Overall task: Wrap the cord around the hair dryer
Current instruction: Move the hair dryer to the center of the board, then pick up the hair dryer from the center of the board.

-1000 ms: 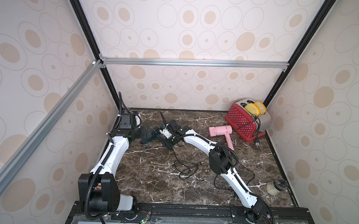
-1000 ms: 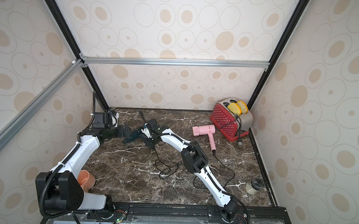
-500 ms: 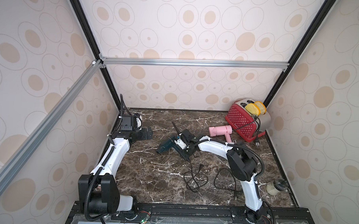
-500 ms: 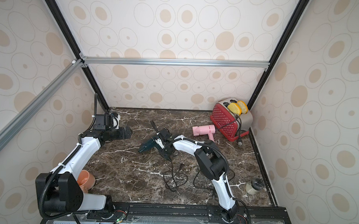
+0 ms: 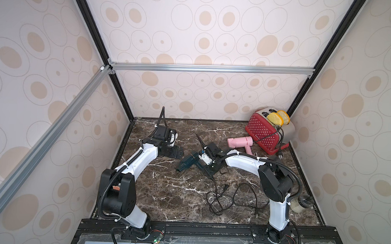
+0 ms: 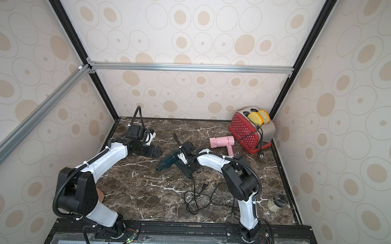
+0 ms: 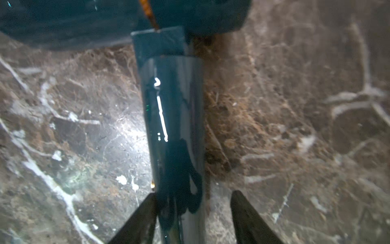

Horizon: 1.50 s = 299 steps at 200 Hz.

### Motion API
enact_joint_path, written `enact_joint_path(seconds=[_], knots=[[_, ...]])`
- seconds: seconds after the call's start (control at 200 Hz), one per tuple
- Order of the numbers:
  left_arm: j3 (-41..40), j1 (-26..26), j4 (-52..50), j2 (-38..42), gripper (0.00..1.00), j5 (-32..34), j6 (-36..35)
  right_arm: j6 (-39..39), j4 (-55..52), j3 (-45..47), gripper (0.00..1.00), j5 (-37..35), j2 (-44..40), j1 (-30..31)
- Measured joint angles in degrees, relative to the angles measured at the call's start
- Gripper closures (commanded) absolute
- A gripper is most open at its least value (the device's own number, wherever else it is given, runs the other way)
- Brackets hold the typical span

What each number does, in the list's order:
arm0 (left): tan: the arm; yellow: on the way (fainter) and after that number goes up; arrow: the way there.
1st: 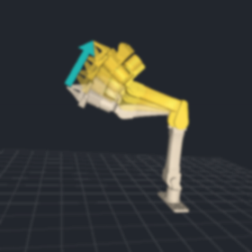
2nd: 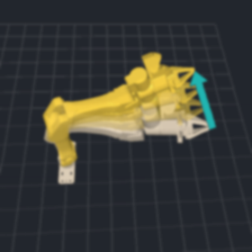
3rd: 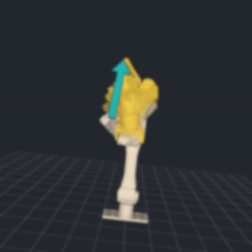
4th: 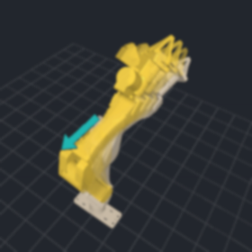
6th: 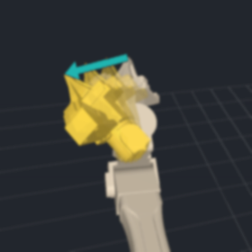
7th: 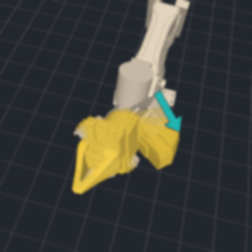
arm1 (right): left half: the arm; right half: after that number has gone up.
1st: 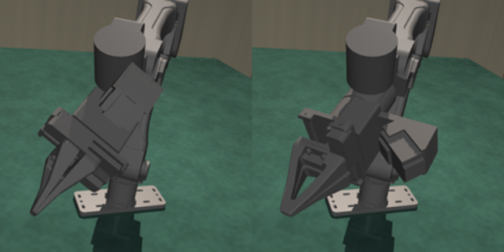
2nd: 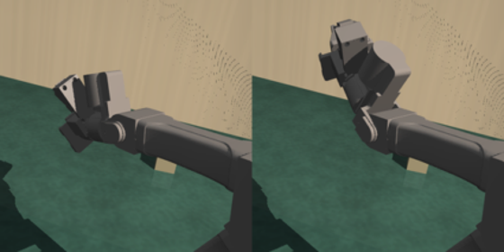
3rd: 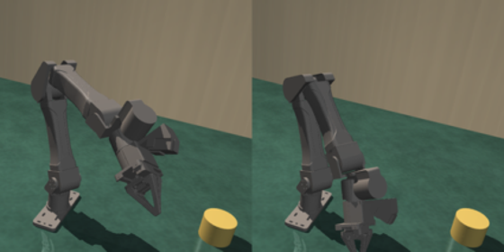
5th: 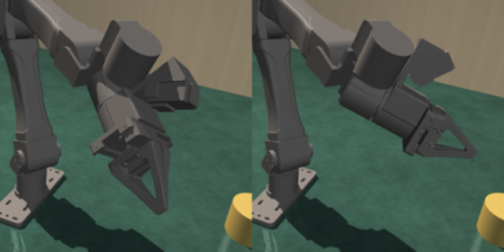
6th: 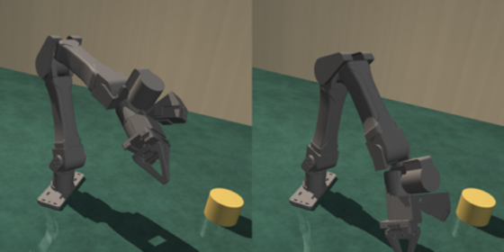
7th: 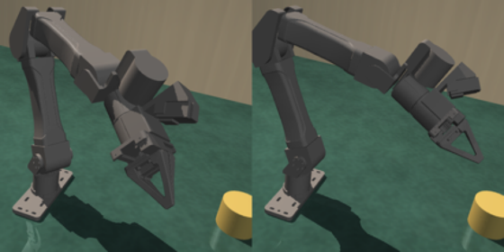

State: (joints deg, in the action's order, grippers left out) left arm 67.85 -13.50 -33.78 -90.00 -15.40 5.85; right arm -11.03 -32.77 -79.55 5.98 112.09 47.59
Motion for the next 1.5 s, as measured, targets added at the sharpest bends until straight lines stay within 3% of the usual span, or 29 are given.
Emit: enact_joint_path(seconds=[0.135,0.285,0.446,0.681,0.786,1.036,1.217,1.497], knots=[[5.01,-3.89,-4.11,-4.00,0.01,1.64,-3.39,0.79,-0.44,-0.07,0.28,1.53,-2.45,-0.85],[7.87,-8.48,-5.57,-8.39,0.03,4.24,-5.75,0.55,-0.28,0.81,0.28,3.82,-3.76,-1.46],[8.07,-9.42,-6.62,-10.01,0.02,5.68,-6.36,0.24,0.74,1.29,0.33,7.26,-3.13,-1.73],[8.68,-9.22,-7.80,-9.99,0.01,6.67,-6.84,-0.04,5.20,-0.44,0.48,6.23,3.80,-0.44],[8.68,-9.22,-8.17,-9.97,0.01,6.73,-6.84,0.44,6.73,-1.09,0.70,4.13,4.90,-0.13],[8.66,-9.11,-8.90,-8.66,0.01,7.06,-6.80,1.01,9.05,-0.72,1.00,1.53,5.07,-0.04],[8.41,-7.54,-8.98,-3.93,0.01,5.38,-6.10,3.76,10.93,1.38,1.00,-1.51,3.37,0.17],[8.59,-1.66,-8.07,2.93,0.01,-4.68,-4.35,12.31,10.08,5.57,1.00,-5.99,-7.43,0.09]])
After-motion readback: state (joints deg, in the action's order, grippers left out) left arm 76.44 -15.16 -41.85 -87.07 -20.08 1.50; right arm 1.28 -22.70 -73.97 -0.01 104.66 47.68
